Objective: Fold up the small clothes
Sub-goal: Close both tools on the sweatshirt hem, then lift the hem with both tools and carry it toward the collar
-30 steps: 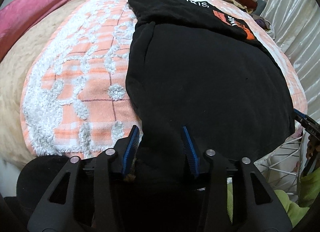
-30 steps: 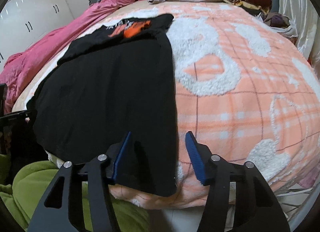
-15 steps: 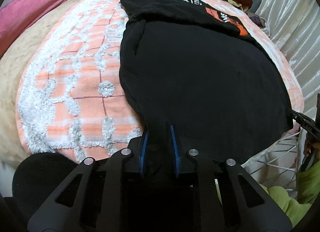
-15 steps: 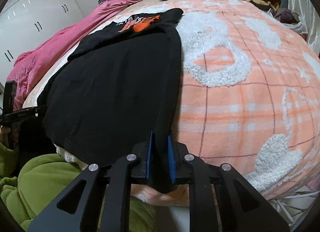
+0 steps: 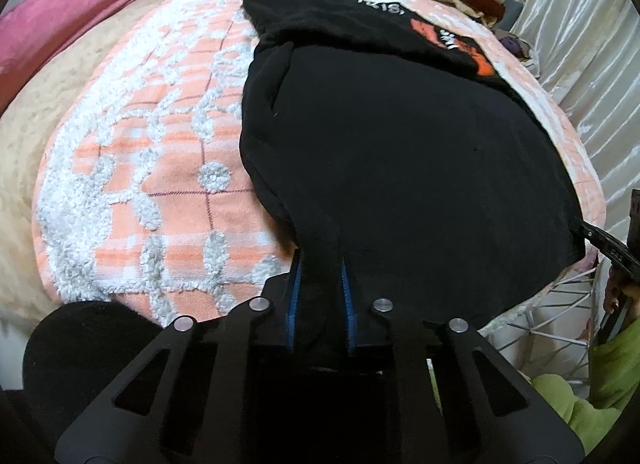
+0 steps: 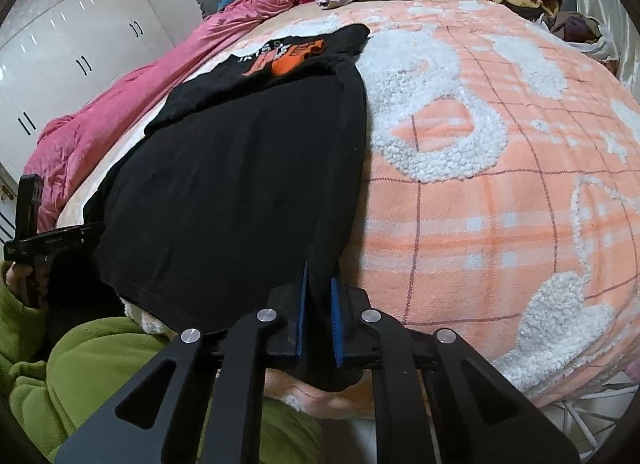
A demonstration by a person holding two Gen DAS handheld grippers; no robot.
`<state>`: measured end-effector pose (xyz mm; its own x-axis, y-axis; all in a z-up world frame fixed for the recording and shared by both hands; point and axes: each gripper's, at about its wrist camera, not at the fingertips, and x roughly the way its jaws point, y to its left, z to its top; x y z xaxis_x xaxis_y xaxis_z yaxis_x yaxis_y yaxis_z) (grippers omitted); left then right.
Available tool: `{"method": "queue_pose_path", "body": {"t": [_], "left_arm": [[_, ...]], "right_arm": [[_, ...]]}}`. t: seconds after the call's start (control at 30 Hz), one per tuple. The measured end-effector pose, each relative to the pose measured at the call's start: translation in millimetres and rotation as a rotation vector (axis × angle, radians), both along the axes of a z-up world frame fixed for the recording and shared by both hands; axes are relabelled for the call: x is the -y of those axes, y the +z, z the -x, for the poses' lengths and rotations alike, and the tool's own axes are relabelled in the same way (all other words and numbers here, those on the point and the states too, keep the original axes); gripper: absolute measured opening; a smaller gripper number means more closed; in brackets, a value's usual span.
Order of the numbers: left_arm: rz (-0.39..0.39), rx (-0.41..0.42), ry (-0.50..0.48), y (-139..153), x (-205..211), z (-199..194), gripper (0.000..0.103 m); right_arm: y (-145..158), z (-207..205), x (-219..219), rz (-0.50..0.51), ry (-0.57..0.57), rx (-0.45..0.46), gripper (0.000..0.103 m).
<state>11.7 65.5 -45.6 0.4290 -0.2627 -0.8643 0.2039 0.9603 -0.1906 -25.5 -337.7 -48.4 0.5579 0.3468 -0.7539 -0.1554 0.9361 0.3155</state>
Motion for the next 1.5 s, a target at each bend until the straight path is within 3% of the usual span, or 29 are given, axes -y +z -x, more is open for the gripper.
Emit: {"method": "queue_pose_path", "body": {"t": [0.2,0.33,0.4,0.53,0.57,0.6,0.67,0.73,0.97,1.37,1.5], "left_arm": [[0.041,0.038,-0.019,14,1,7,0.008],[0.035,-0.004,-0.02,2,3,2,0.012],[0.045,-0.041,-0.015,-6,3,-1,0.022],[0.048,-0.039,-0.029,-8,6,1,0.023],[0.041,-0.04,-0.027,-9,7,1,0.019],[0.027,-0.037,-0.02,-9,7,1,0.007],[0.032,-0.031,-0.018,-8,7,0,0.006],[0.051,-0.013,-0.017,-2,5,1,0.005],[0.167,0.081,0.004,41,-12,-6,0.005],[0.283,0.186,0.156,88,-45,-62,0.005],[0.274,0.21,0.18,97,-42,-86,0.005]], "right_arm": [[14,3,0,-0.022,0.012,0.035,0.009],[5,-2,-2,-0.01,0.016,-0.003,0.012],[-1,-3,-2,-0.006,0.014,-0.025,0.022],[-7,-4,-4,-0.022,0.015,-0.036,0.028],[-7,-4,-6,-0.016,0.02,-0.033,0.028],[-6,-4,-8,-0.009,0.027,-0.03,0.023],[-3,-3,-9,-0.024,0.035,-0.018,0.01],[2,-4,-6,-0.062,0.038,-0.011,0.01],[40,-15,12,-0.2,0.03,0.095,0.009],[113,-93,7,-0.216,-0.005,0.297,0.009],[128,-122,10,-0.197,-0.036,0.315,0.009]]}}
